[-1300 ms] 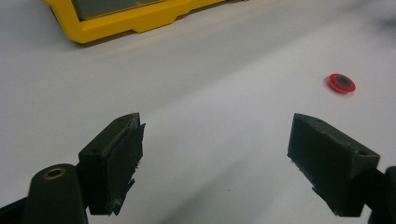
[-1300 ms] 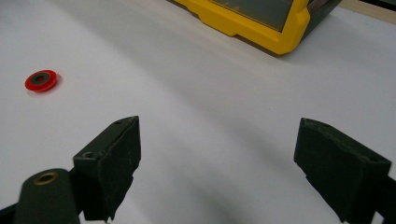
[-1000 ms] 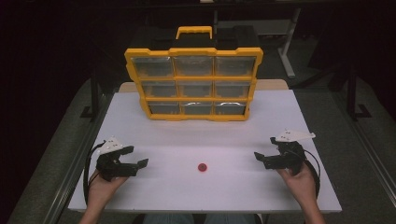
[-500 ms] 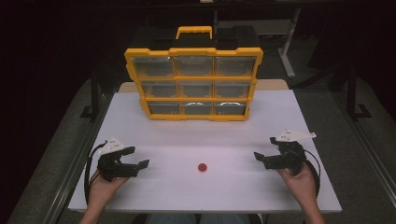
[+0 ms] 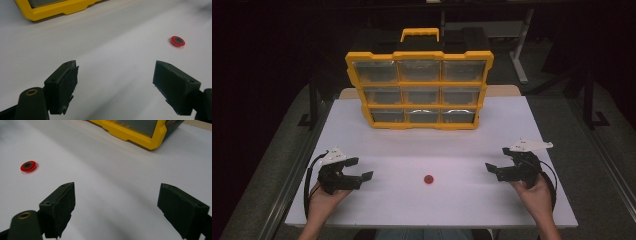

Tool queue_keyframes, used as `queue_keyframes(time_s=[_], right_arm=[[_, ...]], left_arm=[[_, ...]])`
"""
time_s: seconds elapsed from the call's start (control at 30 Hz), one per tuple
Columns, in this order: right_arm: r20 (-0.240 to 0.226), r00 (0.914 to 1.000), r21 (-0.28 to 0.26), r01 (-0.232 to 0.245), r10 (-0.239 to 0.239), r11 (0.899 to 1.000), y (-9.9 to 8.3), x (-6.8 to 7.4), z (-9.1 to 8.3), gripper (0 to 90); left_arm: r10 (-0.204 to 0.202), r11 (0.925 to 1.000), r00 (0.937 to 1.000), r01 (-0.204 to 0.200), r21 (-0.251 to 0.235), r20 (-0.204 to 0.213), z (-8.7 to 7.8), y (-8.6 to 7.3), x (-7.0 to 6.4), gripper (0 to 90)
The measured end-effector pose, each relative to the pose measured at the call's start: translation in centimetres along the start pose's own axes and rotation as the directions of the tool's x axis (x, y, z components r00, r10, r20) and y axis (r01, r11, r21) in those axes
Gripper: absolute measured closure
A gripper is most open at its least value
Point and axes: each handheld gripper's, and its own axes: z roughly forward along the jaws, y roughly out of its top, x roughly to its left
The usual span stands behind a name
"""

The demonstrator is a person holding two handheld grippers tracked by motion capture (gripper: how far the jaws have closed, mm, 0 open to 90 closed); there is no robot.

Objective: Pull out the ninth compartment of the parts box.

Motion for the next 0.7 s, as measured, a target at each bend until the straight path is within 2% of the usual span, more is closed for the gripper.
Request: queue_keyframes(time_s=[0.4,0.47,0.6,0.7], right_arm=[[-0.001,0.9999,0.009,0.016,-0.016,1.000,0.1,0.5,-0.3,13.9],[-0.001,0.9998,0.003,0.019,-0.019,1.000,0.1,0.4,-0.4,13.9],[0.000,1.0000,-0.001,0.009,-0.009,1.000,0.2,0.3,-0.6,13.9],[-0.004,0.9999,-0.003,0.011,-0.011,1.000,0.2,0.3,-0.6,13.9]], left_arm=[[0.024,0.9997,0.9977,-0.024,-0.003,0.063,0.7,1.0,-0.7,21.7],[0.025,0.9997,0.9950,-0.025,-0.005,0.096,1.2,1.6,-0.9,21.7],[0.035,0.9993,0.9919,-0.036,0.004,0.122,2.0,2.3,-1.3,22.6],[0.038,0.9991,0.9857,-0.041,0.014,0.164,2.6,2.9,-1.6,25.3]])
